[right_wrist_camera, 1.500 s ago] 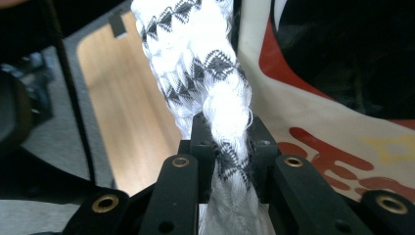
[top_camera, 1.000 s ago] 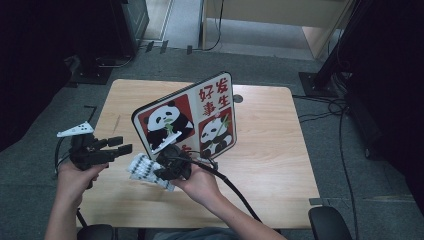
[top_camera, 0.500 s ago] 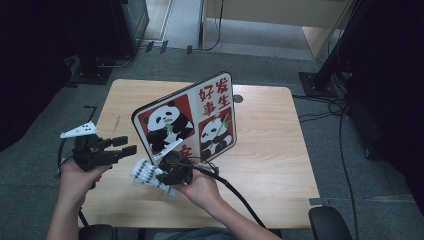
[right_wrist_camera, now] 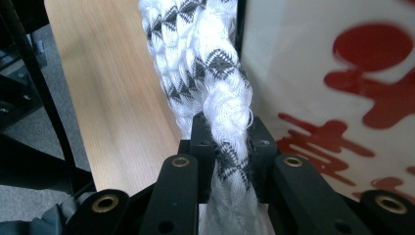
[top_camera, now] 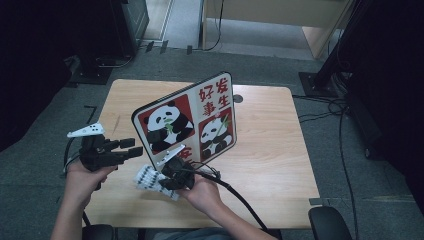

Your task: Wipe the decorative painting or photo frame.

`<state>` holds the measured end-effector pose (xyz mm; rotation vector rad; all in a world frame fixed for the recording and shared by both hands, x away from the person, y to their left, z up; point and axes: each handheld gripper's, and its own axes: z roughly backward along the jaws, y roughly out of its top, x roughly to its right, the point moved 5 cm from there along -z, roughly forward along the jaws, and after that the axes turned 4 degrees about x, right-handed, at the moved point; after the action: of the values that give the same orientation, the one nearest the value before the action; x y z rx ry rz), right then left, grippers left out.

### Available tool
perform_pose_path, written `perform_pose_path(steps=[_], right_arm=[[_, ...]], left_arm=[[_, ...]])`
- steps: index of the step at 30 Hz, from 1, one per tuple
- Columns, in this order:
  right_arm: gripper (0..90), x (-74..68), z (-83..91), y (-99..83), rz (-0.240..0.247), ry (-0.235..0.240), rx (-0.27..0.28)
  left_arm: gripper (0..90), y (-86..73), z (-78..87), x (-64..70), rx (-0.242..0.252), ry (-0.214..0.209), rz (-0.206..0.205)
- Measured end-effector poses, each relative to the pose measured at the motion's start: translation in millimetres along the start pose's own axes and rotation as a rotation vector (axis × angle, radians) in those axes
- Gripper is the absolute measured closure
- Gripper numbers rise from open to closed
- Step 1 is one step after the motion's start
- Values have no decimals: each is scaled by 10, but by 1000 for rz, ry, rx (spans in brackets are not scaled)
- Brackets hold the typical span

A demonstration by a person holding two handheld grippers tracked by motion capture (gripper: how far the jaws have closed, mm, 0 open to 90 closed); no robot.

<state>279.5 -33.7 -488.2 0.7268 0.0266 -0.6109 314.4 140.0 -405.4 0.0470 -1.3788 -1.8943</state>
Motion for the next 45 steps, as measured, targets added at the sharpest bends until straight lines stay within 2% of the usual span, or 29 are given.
perform_pose_path(steps=[2, 9, 12, 17, 21, 24, 29, 35, 38, 45], right_arm=[[797, 6, -20, -35, -6, 5, 3], [797, 44, -84, -142, 28, 21, 5], [802, 56, -94, -178, 34, 38, -10], [802, 49, 5, -161, 80, 48, -13], [802, 54, 113, -140, 106, 65, -15], [802, 69, 221, -114, 132, 66, -14], [800, 142, 506, -2, 159, 70, 6], [799, 260, 847, 150, 153, 62, 37], [799, 305, 1009, 229, 134, 65, 56], [794, 378, 1376, 504, 148, 51, 94]], left_arm=[[398, -1, -23, 21, -5, -5, -4], [416, 2, -62, 66, -5, -13, -10], [464, 8, -58, 75, -6, -18, 10], [508, 27, -36, 86, 18, -1, 7], [533, 31, -50, 108, 15, 6, 3], [574, 36, -58, 134, 11, -7, 4], [607, 55, -42, 154, 24, -6, -8], [608, 61, -41, 149, 27, 2, -8], [610, 68, -38, 156, 35, 4, -9], [631, 77, -66, 168, 39, 6, -11]])
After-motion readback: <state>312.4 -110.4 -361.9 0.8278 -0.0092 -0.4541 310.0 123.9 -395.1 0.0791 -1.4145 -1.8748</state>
